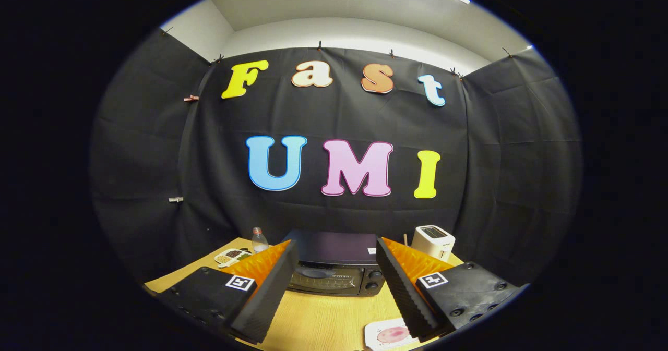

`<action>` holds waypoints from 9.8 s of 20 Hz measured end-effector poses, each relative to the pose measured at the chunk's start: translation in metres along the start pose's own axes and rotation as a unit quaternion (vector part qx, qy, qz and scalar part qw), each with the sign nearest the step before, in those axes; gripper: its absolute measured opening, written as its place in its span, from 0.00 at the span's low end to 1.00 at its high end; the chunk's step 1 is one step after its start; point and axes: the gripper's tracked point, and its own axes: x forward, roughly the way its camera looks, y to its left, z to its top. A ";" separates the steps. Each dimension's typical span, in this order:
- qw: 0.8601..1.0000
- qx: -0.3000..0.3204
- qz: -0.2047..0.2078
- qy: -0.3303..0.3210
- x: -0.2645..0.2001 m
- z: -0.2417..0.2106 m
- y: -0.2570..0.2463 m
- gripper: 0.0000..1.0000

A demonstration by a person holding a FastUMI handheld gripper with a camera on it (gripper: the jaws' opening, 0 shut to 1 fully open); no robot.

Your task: Open the toaster oven, put the food inside, and close the toaster oven door.

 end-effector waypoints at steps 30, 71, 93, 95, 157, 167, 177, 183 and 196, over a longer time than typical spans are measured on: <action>0.980 0.035 -0.027 0.196 0.208 -0.207 0.055 0.99; 0.823 0.158 0.051 0.543 -0.025 -0.347 -0.229 0.76; 0.737 0.083 0.007 0.671 -0.030 -0.400 -0.232 0.20; 0.734 0.089 0.009 0.674 -0.030 -0.402 -0.234 0.16; 0.630 0.657 -0.302 0.283 0.214 -0.310 0.049 0.50; 0.774 0.544 -0.137 0.295 0.121 -0.229 0.051 0.99; 0.946 0.048 0.047 0.316 0.014 -0.311 0.070 0.99; 0.926 0.026 0.002 0.376 0.028 -0.370 0.053 0.99; 0.922 0.045 -0.031 0.384 0.060 -0.372 0.045 0.99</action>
